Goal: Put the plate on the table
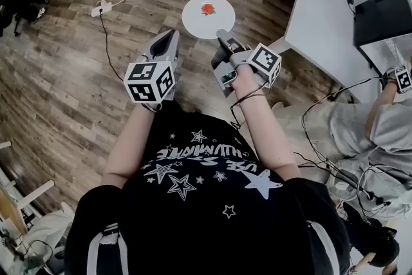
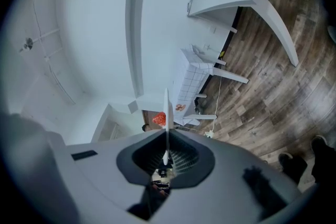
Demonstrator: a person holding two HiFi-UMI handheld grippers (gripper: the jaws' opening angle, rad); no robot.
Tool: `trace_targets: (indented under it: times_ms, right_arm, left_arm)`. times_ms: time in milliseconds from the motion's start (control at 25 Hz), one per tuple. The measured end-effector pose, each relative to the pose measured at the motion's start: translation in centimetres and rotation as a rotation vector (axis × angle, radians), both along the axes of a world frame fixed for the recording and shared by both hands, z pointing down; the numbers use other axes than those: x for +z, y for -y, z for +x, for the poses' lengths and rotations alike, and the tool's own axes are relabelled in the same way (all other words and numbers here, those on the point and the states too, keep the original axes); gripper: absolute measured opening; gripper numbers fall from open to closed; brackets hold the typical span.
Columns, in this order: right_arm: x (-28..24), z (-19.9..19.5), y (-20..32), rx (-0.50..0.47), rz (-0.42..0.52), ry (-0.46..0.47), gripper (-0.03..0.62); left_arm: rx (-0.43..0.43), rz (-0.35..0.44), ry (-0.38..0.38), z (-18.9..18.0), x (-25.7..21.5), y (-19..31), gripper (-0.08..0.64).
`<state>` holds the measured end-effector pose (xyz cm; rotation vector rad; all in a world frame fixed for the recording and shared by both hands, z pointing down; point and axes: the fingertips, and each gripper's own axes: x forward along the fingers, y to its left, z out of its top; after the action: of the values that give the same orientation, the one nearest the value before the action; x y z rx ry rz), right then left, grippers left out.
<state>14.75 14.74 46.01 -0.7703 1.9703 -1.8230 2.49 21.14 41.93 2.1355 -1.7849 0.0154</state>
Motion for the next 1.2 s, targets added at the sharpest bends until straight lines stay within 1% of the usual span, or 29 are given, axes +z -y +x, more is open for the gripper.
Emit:
trace_targets:
  times_ms: [120,240,400,480,600,680,840,1000,1200]
  right_arm:
    - [0.7,-0.3,-0.2,-0.021,-0.019,-0.041,0.023]
    - [1.2,-0.9,0.6,-0.026,-0.023,-0.050,0.023]
    - [1.1,-1.9,2.6,-0.016,-0.031,-0.048,0.023]
    - [1.1,-2.2,4.1,-0.009,-0.025,-0.063,0.023]
    - [0.9,-3.1,7.1,0.020,-0.015,-0.048,0.023]
    - [0.9,-3.9,9.0,0.033,-0.020,-0.055,0.023]
    - [0.7,-5.3,11.6,0.059,-0.017,-0.054,0.023]
    - [-0.3,-7.5,14.7,0.082,-0.008,-0.062,0.023]
    - [-1.1,-9.4,17.7,0.122,-0.014,-0.068,0.023]
  left_arm:
    - [-0.012,-0.007,-0.005,-0.5,0.5,0.0,0.009]
    - [-0.008,-0.007,-0.011,-1.2,1.0,0.9,0.009]
    - [0.007,-0.013,-0.026,-2.3,1.4,3.6,0.009]
    - [0.015,-0.010,-0.033,-2.9,1.2,5.3,0.009]
    - [0.033,-0.006,-0.047,-4.2,0.8,8.3,0.009]
    - [0.046,-0.008,-0.046,-5.3,0.8,10.3,0.009]
    - [0.051,-0.003,-0.048,-7.5,0.6,12.7,0.009]
    - [0.060,0.000,-0.059,-10.1,0.1,15.7,0.009]
    - [0.119,0.005,-0.064,-11.7,-0.5,19.3,0.009]
